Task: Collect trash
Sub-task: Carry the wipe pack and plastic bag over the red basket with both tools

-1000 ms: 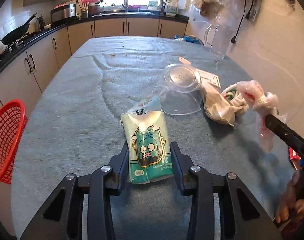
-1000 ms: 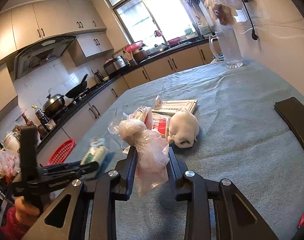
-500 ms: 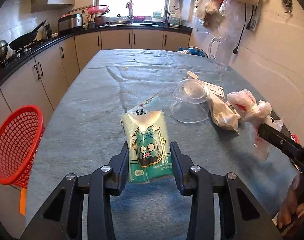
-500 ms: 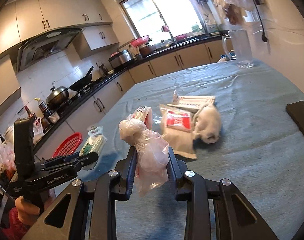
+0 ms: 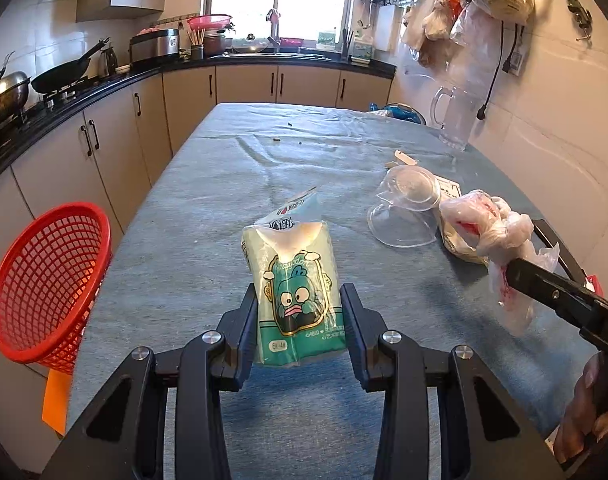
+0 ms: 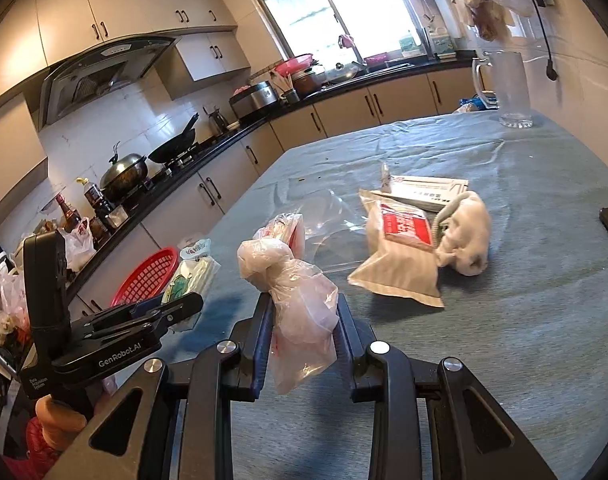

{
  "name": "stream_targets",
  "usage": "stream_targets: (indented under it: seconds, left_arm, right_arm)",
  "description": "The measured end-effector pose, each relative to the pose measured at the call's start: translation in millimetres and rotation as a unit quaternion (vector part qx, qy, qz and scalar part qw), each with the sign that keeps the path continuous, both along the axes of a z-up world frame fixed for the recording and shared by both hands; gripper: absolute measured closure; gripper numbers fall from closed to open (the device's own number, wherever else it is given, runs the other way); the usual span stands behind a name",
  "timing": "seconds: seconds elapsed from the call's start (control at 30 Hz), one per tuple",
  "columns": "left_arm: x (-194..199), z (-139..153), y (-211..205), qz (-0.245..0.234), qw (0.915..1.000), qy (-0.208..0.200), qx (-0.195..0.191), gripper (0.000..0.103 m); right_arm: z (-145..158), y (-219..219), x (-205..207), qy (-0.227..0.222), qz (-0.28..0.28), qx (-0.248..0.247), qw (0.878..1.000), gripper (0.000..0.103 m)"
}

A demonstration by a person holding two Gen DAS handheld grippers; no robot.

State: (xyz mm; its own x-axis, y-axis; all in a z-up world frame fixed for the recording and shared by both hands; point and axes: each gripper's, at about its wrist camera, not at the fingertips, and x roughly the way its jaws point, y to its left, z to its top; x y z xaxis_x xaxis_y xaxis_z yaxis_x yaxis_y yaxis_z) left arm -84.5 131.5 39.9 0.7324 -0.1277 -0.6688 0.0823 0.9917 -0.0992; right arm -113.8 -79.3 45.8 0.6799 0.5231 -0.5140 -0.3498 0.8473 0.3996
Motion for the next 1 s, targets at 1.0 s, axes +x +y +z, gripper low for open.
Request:
stream_targets:
  seconds: [1.0]
  left_arm:
    - [-16.9,12.0,59.7,0.053,0.9980,-0.024,-0.027,0.065]
  right_arm:
    - [7.6,67.3,16.0,0.014,0.062,-0.016,0.998,0.072]
